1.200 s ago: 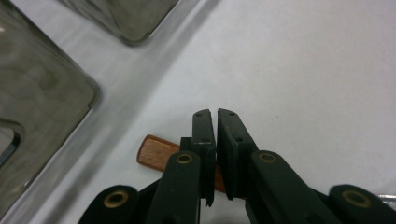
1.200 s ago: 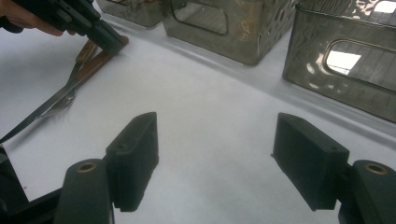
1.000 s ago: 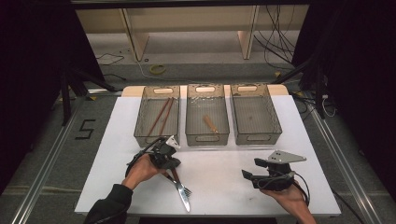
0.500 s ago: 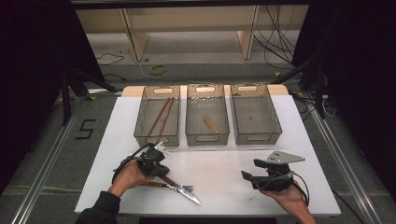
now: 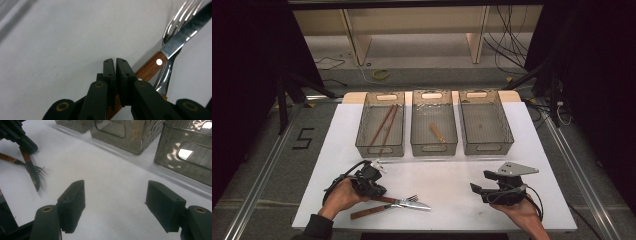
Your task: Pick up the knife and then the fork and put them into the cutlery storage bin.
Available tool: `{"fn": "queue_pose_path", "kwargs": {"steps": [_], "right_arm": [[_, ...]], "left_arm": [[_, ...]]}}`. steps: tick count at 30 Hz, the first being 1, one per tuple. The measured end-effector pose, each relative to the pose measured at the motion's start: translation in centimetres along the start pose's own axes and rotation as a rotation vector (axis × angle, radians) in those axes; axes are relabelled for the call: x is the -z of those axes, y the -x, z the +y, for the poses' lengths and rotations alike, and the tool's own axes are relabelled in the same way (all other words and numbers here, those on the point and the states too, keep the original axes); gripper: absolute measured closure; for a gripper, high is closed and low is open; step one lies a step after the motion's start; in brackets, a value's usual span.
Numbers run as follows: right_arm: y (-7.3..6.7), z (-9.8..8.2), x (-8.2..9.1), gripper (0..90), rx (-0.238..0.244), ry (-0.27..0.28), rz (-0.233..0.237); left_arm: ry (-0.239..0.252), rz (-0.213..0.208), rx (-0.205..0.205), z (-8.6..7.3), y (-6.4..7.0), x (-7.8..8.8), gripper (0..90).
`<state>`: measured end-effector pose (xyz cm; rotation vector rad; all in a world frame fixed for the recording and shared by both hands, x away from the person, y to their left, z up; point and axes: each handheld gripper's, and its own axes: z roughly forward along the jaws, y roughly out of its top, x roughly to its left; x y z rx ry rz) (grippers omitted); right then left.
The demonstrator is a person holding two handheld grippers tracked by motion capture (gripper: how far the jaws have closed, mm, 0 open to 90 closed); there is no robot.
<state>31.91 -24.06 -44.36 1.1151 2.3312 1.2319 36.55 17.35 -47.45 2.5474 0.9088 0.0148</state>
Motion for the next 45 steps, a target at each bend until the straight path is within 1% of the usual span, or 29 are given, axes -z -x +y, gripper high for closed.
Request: {"fn": "queue_pose_path", "kwargs": {"steps": [3, 5, 7, 9, 11, 13, 14, 15, 16, 18, 19, 21, 22, 23, 24, 25, 26, 30, 33, 36, 37, 38, 39, 41, 45], "right_arm": [[0.1, 0.0, 0.0, 32.4, 0.003, 0.000, -0.003], [0.0, 0.0, 0.0, 32.4, 0.003, -0.001, -0.001], [0.0, 0.0, 0.0, 32.4, 0.003, -0.001, -0.001], [0.0, 0.0, -0.1, 32.4, 0.004, -0.002, 0.000], [0.0, 0.0, -0.1, 32.4, 0.003, -0.002, 0.001], [0.0, 0.0, -0.1, 32.4, 0.005, -0.002, 0.002], [0.0, 0.0, -0.1, 32.4, 0.005, -0.002, 0.002], [0.0, 0.0, -0.1, 32.4, 0.005, -0.004, 0.002], [0.0, 0.0, -0.1, 32.4, 0.005, -0.004, 0.002], [0.0, 0.0, -0.1, 32.4, 0.004, 0.000, 0.003], [0.0, 0.0, -0.1, 32.4, 0.004, 0.000, 0.003], [0.0, 0.0, -0.1, 32.4, 0.002, -0.002, 0.003], [0.0, 0.0, -0.1, 32.4, 0.005, -0.005, 0.003], [0.0, 0.0, -0.1, 32.4, 0.005, -0.004, 0.003], [-0.1, 0.1, -0.1, 32.4, 0.006, -0.004, 0.004], [-0.1, 0.1, -0.1, 32.4, 0.006, -0.004, 0.004], [-0.1, 0.1, -0.1, 32.4, 0.006, -0.003, 0.004], [-0.1, 0.1, -0.1, 32.4, 0.005, -0.003, 0.004], [0.0, 0.1, 0.0, 32.4, 0.003, 0.001, 0.005], [0.0, 0.1, 0.0, 32.4, -0.002, 0.002, 0.005], [0.0, 0.1, 0.0, 32.4, -0.002, 0.002, 0.006], [0.0, 0.1, 0.0, 32.4, 0.000, 0.003, 0.005], [0.0, 0.1, 0.0, 32.4, 0.002, 0.002, 0.003], [-0.1, 0.1, 0.0, 32.4, -0.001, 0.008, 0.003], [-0.1, 0.1, 0.0, 32.2, 0.000, 0.008, 0.005]], "left_arm": [[-0.007, 0.004, 0.005, -0.2, 0.1, 0.1, 85.0], [-0.010, 0.014, -0.001, -0.1, 0.2, 0.1, 83.9], [-0.015, 0.014, -0.008, -0.1, 0.2, 0.1, 83.2], [-0.009, 0.021, -0.010, 0.0, 0.2, 0.2, 80.3], [-0.012, 0.016, -0.011, 0.1, 0.2, 0.4, 77.0], [0.003, 0.025, -0.018, 0.1, 0.2, 0.8, 70.6], [0.011, 0.027, -0.012, 0.1, 0.1, 1.1, 68.4], [0.017, 0.032, -0.018, 0.2, 0.1, 1.4, 64.8], [0.028, 0.041, -0.016, 0.2, 0.0, 1.6, 60.1], [0.037, 0.035, -0.020, 0.2, 0.0, 2.1, 55.5], [0.038, 0.038, -0.037, 0.2, 0.0, 2.3, 52.6], [0.041, 0.046, -0.041, 0.2, 0.0, 2.7, 45.1], [0.049, 0.046, -0.034, 0.1, 0.0, 2.8, 42.1], [0.045, 0.043, -0.040, 0.1, -0.1, 3.0, 40.2], [0.056, 0.047, -0.036, 0.1, -0.1, 3.1, 35.0], [0.055, 0.050, -0.039, 0.0, -0.1, 3.3, 35.0], [0.061, 0.051, -0.033, -0.1, -0.1, 3.4, 32.3], [0.061, 0.059, -0.048, -0.1, -0.2, 3.5, 25.1], [0.051, 0.062, -0.053, -0.1, -0.1, 3.2, 23.5], [0.044, 0.070, -0.071, -0.2, 0.0, 3.2, 21.5], [0.026, 0.069, -0.084, -0.2, 0.0, 3.3, 21.5], [0.026, 0.072, -0.082, -0.3, 0.1, 3.2, 21.7], [0.004, 0.078, -0.101, -0.4, 0.1, 3.3, 21.8], [-0.010, 0.079, -0.111, -0.5, 0.2, 3.3, 22.4], [-0.041, 0.077, -0.154, -0.6, 0.7, 3.2, 25.4]]}}
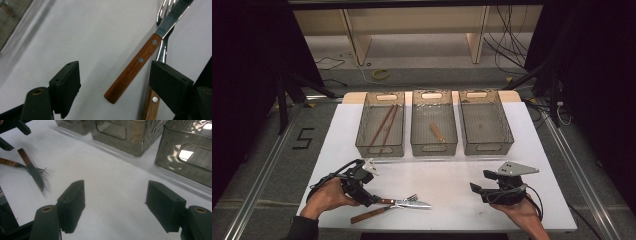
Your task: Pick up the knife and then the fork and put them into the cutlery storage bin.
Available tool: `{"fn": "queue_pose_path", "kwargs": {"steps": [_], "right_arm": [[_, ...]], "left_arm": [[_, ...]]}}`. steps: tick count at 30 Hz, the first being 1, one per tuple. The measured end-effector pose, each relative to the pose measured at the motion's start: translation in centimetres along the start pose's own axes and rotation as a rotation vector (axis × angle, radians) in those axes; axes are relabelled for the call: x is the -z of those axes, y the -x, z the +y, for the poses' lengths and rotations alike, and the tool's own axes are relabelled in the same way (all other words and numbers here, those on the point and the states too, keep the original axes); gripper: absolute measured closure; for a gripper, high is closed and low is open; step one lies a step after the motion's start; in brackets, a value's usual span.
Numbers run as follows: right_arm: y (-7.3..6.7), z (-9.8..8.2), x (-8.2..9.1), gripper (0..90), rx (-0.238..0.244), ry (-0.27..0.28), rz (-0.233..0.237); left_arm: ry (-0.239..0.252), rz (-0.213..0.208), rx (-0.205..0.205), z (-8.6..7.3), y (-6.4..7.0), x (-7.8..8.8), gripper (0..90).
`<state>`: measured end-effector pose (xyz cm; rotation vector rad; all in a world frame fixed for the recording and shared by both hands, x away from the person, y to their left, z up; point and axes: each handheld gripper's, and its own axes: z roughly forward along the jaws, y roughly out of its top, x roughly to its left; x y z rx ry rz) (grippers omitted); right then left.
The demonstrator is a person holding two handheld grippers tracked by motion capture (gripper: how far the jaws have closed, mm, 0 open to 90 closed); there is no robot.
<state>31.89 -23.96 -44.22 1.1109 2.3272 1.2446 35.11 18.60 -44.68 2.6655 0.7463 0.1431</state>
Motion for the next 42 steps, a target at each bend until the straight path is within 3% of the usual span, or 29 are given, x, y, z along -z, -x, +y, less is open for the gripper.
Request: {"fn": "queue_pose_path", "kwargs": {"steps": [2, 9, 11, 15, 18, 23, 35, 42], "right_arm": [[0.0, 0.0, 0.0, 32.2, 0.002, -0.001, 0.000], [-0.1, 0.0, 0.0, 32.2, 0.002, -0.002, 0.001], [-0.1, 0.0, -0.1, 32.2, 0.005, -0.003, 0.004], [0.0, 0.0, -0.1, 32.2, 0.004, -0.004, 0.007], [0.0, 0.0, -0.1, 32.2, 0.004, -0.005, 0.005], [-0.1, 0.0, -0.2, 32.3, 0.008, -0.008, 0.009], [-0.1, 0.0, -0.4, 32.3, 0.006, -0.017, 0.010], [-0.1, 0.0, -0.4, 32.4, 0.009, -0.021, 0.009]], "left_arm": [[-0.020, -0.008, -0.044, -0.1, 0.2, -0.2, 28.4], [-0.046, -0.017, -0.107, -0.3, 0.5, -0.5, 39.4], [-0.049, -0.019, -0.143, -0.3, 0.5, -0.9, 43.0], [-0.062, -0.045, -0.162, -0.3, 0.6, -1.7, 46.1], [-0.075, -0.042, -0.186, -0.3, 0.6, -2.0, 49.3], [-0.081, -0.063, -0.234, -0.3, 0.4, -2.2, 56.0], [-0.101, -0.089, -0.292, 0.1, 0.6, -2.5, 65.5], [-0.111, -0.097, -0.373, 0.2, 0.8, -2.4, 70.0]]}}
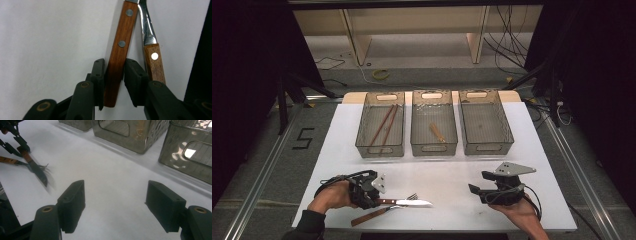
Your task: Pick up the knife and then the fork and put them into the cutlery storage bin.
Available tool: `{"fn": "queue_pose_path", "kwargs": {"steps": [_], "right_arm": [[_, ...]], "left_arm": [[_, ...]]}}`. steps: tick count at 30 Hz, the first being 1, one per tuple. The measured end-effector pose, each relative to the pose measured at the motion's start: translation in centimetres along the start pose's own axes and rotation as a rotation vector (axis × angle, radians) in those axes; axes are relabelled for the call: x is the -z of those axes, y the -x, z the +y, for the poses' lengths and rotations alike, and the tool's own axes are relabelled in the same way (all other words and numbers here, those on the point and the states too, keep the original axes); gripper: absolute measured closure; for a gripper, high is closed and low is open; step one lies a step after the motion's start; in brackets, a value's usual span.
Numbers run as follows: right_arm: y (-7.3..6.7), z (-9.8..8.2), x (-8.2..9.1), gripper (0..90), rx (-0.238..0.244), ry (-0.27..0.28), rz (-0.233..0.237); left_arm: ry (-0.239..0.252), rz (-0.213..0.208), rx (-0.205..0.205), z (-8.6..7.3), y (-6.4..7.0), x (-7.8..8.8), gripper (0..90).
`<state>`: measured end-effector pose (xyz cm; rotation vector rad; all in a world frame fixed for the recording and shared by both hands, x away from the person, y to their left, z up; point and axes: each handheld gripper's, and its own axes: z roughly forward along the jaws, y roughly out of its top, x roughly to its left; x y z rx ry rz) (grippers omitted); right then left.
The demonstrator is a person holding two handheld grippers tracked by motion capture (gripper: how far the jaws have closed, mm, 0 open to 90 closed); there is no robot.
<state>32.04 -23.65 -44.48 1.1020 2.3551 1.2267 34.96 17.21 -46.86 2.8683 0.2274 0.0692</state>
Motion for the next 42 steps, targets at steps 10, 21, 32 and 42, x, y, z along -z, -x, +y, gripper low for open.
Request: {"fn": "queue_pose_path", "kwargs": {"steps": [10, 21, 32, 42], "right_arm": [[0.0, 0.0, -0.1, 32.4, -0.001, -0.009, 0.001], [0.0, 0.0, -0.1, 32.4, -0.001, -0.012, 0.002], [-0.1, 0.0, -0.1, 32.4, -0.003, -0.009, 0.005], [-1.5, 1.7, 0.0, 32.6, 0.034, 0.050, 0.056]], "left_arm": [[0.005, -0.006, -0.043, 0.0, 0.0, 0.0, 73.9], [0.024, 0.019, -0.054, 0.0, 0.3, 0.1, 74.8], [0.063, 0.076, -0.078, 1.0, 0.8, 1.1, 75.1], [0.109, 0.097, -0.128, 3.5, 1.2, 2.0, 75.1]]}}
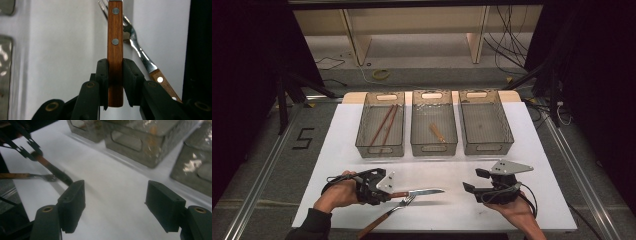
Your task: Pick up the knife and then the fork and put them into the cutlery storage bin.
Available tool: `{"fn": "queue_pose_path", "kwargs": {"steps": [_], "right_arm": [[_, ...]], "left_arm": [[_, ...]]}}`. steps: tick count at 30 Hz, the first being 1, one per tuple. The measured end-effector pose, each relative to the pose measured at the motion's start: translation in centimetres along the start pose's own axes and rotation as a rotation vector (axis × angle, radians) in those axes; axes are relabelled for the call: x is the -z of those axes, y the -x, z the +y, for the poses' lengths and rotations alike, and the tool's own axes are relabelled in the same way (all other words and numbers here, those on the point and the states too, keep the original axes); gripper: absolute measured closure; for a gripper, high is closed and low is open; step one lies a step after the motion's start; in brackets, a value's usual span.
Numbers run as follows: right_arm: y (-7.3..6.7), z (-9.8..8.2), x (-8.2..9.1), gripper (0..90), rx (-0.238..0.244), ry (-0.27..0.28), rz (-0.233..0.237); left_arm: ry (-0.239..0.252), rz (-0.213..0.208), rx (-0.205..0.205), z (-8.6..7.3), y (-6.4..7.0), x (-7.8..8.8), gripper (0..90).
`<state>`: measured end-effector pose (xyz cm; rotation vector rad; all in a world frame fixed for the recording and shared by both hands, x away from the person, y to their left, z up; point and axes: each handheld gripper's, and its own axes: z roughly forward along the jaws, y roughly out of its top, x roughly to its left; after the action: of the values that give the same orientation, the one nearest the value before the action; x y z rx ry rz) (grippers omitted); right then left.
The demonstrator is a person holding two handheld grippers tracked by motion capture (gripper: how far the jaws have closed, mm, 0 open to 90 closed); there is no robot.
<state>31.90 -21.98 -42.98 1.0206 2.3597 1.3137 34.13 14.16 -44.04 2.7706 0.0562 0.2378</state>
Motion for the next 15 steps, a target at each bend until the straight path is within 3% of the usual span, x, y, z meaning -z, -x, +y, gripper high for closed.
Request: {"fn": "queue_pose_path", "kwargs": {"steps": [6, 10, 15], "right_arm": [[-2.7, 2.3, -1.8, 33.8, 0.132, -0.026, 0.075], [-4.4, 2.9, -3.7, 33.9, 0.222, -0.079, 0.113], [-5.4, 2.8, -5.5, 36.0, 0.266, -0.149, 0.164]], "left_arm": [[-0.006, -0.013, -0.050, 2.6, -0.3, -0.4, 75.1], [0.002, -0.018, -0.087, 4.1, -0.3, -0.8, 75.0], [0.002, -0.016, -0.111, 5.2, -0.1, -1.1, 75.0]]}}
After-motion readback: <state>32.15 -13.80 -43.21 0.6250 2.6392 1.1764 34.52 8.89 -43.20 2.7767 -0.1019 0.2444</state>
